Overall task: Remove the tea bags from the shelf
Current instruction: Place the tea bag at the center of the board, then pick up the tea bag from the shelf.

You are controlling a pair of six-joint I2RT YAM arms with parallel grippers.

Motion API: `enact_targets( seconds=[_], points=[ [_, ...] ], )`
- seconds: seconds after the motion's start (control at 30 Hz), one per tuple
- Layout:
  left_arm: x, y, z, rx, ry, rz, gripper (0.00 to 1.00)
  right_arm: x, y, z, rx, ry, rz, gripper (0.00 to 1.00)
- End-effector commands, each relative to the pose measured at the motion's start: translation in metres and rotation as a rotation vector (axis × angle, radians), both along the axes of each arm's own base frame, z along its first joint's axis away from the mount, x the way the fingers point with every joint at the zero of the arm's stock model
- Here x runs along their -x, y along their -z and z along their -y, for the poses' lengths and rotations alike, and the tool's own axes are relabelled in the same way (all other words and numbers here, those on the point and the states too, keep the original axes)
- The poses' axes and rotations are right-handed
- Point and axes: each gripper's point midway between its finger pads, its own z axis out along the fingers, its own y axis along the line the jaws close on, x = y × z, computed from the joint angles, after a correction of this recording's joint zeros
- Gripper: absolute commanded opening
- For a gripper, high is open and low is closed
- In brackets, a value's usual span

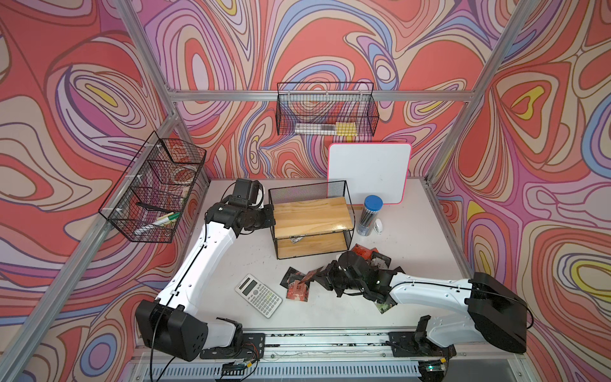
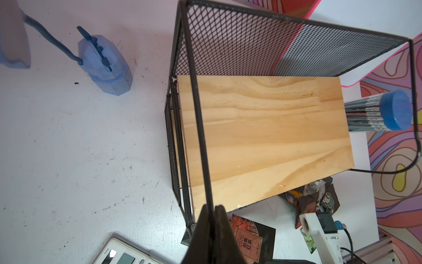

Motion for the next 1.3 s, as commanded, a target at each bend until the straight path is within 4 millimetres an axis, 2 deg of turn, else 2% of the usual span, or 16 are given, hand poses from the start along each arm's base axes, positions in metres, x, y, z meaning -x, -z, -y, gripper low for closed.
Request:
enact_targets(
  seconds=[0.0,0.2,0.23,0.27,0.3,0.4,0.53,0.63,0.73,0.8,0.9,0.97,1.03,1.13,1.2,1.27],
  points=[
    [0.017,0.015,0.006,-0.005,0.059,-0.074,0.0,0.012,0.012,0.009,0.059,-0.038,-0.013,0.0],
    [0.016,0.016,0.006,-0.004,0.059,-0.075,0.0,0.033,0.045,0.027,0.125,-0.039,-0.129,0.0],
    [0.016,0.016,0.006,-0.003,0.058,-0.077,0.0,0.034,0.047,0.029,0.126,-0.037,-0.135,0.05],
    [0.016,0.016,0.006,-0.003,0.058,-0.076,0.0,0.034,0.048,0.029,0.122,-0.033,-0.136,0.15],
    [0.016,0.016,0.007,-0.002,0.059,-0.077,0.0,0.034,0.048,0.03,0.118,-0.028,-0.132,0.24],
    [0.015,0.016,0.007,0.0,0.059,-0.075,0.0,0.031,0.041,0.032,0.122,-0.013,-0.116,0.4],
    [0.014,0.016,0.008,0.004,0.06,-0.078,0.0,0.027,0.028,0.033,0.123,0.004,-0.093,0.45],
    [0.013,0.016,0.009,0.006,0.061,-0.075,0.0,0.017,0.018,0.025,0.093,0.021,-0.058,0.46],
    [0.012,0.015,0.009,0.009,0.062,-0.073,0.0,-0.002,0.009,0.01,0.055,0.045,0.011,0.42],
    [0.012,0.016,0.009,0.008,0.063,-0.074,0.0,-0.021,-0.003,-0.006,-0.007,0.081,0.083,0.36],
    [0.013,0.016,0.009,0.005,0.064,-0.073,0.0,-0.053,-0.022,-0.033,-0.086,0.124,0.196,0.34],
    [0.014,0.016,0.009,0.005,0.065,-0.076,0.0,-0.072,-0.029,-0.047,-0.086,0.142,0.264,0.31],
    [0.014,0.015,0.008,0.003,0.064,-0.073,0.0,-0.086,-0.033,-0.052,-0.078,0.178,0.322,0.31],
    [0.014,0.016,0.008,0.003,0.066,-0.074,0.0,-0.108,-0.031,-0.05,-0.082,0.269,0.377,0.32],
    [0.014,0.015,0.008,0.004,0.066,-0.071,0.0,-0.12,-0.026,-0.05,-0.085,0.314,0.391,0.32],
    [0.014,0.016,0.008,0.0,0.067,-0.072,0.0,-0.132,-0.012,-0.05,-0.054,0.35,0.388,0.32]
  ],
)
